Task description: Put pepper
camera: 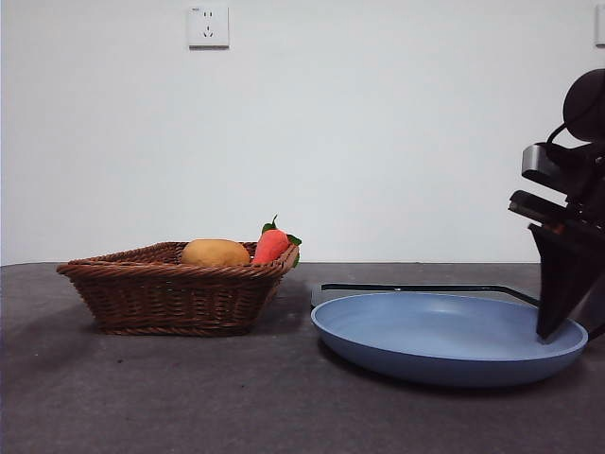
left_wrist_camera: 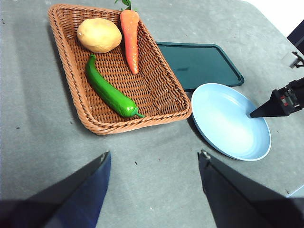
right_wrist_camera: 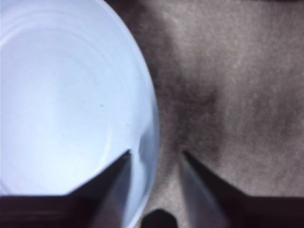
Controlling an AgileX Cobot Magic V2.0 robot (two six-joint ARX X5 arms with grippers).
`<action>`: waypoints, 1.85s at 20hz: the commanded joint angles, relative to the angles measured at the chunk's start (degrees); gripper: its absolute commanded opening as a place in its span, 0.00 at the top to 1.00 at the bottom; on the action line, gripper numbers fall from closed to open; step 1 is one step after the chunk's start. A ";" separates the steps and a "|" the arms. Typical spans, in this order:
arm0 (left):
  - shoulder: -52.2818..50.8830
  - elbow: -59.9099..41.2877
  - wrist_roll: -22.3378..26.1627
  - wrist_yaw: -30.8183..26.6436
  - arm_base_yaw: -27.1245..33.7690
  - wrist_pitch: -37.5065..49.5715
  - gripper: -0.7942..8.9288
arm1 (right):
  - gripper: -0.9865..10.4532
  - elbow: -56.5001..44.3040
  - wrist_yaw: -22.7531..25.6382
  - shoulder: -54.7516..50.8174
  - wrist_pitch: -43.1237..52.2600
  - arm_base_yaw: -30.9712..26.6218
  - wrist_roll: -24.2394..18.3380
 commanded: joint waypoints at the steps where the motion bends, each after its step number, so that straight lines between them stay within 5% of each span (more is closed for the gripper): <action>1: 0.57 0.66 -0.37 0.22 0.09 0.74 0.59 | 0.88 0.83 -0.17 1.60 0.79 0.17 0.26; 12: 9.05 5.49 -5.38 -3.61 -4.33 2.97 0.59 | 0.91 2.47 -0.04 -10.03 0.00 -0.37 4.11; 24: 48.30 28.06 -9.92 -29.05 -24.76 8.07 0.59 | 0.91 7.85 -0.02 -30.18 -7.37 -4.13 4.09; 30: 67.84 40.81 -12.72 -32.20 -25.66 3.50 0.59 | 0.91 8.11 -0.04 -32.96 -7.93 -4.13 4.07; 37: 76.89 42.56 -15.41 -33.86 -26.34 3.50 0.59 | 0.91 8.11 -0.17 -32.94 -7.91 -4.13 3.41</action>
